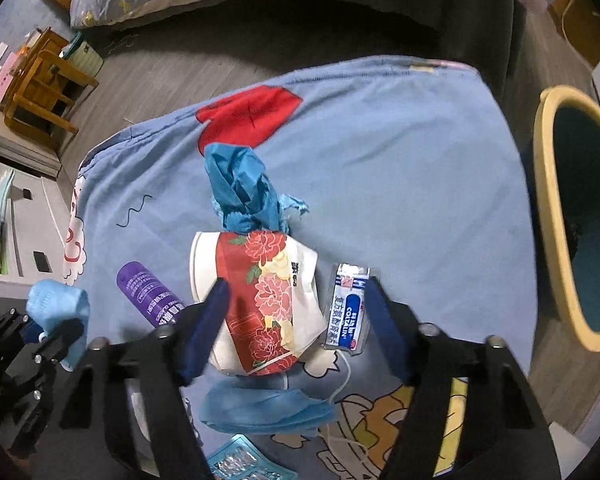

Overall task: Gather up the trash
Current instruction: 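Grasp the blue face mask with the left tool while the right tool grasps the floral cup, then carry the blue mask and floral cup over the bin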

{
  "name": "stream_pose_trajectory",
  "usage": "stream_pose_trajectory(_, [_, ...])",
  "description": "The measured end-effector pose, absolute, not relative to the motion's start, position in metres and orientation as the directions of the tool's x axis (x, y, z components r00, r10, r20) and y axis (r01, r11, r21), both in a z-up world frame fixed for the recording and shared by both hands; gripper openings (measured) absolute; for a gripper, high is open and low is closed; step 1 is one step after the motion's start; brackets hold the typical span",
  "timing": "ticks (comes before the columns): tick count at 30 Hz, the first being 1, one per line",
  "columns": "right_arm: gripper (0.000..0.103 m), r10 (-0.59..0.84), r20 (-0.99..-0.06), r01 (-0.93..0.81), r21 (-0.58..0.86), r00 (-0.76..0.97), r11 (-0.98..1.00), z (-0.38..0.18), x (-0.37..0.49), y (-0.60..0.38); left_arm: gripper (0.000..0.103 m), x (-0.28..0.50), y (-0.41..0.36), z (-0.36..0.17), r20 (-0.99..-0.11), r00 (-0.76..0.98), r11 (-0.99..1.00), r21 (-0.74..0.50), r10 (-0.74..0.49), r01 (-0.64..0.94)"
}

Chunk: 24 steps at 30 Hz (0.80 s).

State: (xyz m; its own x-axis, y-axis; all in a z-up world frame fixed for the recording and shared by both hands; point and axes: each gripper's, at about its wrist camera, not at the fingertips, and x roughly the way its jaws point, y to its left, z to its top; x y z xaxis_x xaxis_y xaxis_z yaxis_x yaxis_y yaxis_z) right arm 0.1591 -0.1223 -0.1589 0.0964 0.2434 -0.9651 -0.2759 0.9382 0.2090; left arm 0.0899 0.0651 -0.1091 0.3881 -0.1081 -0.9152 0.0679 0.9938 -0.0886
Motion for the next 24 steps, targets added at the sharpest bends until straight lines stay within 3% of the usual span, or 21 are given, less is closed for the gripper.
stream_pose_trajectory(1, [0.040, 0.246, -0.966, -0.273, 0.215, 0.085, 0.938, -0.161, 0.159, -0.123, 0.024, 0.085, 0.066, -0.109, -0.915, 0.390, 0.994, -0.087, -0.106, 0.067])
stream_pose_trajectory(3, [0.023, 0.250, -0.966, -0.263, 0.225, 0.066, 0.938, -0.164, 0.159, -0.124, 0.024, 0.088, 0.060, -0.111, -0.915, 0.392, 0.995, -0.077, -0.097, 0.068])
stream_pose_trajectory(6, [0.015, 0.257, -0.963, -0.268, 0.229, 0.076, 0.936, -0.160, 0.158, -0.125, 0.024, 0.089, 0.063, -0.112, -0.913, 0.397, 0.995, -0.074, -0.094, 0.064])
stream_pose_trajectory(24, [0.011, 0.333, -0.898, -0.424, 0.192, 0.288, 0.885, -0.064, 0.131, -0.130, 0.024, 0.099, 0.065, -0.088, -0.875, 0.472, 0.993, -0.112, -0.110, 0.023])
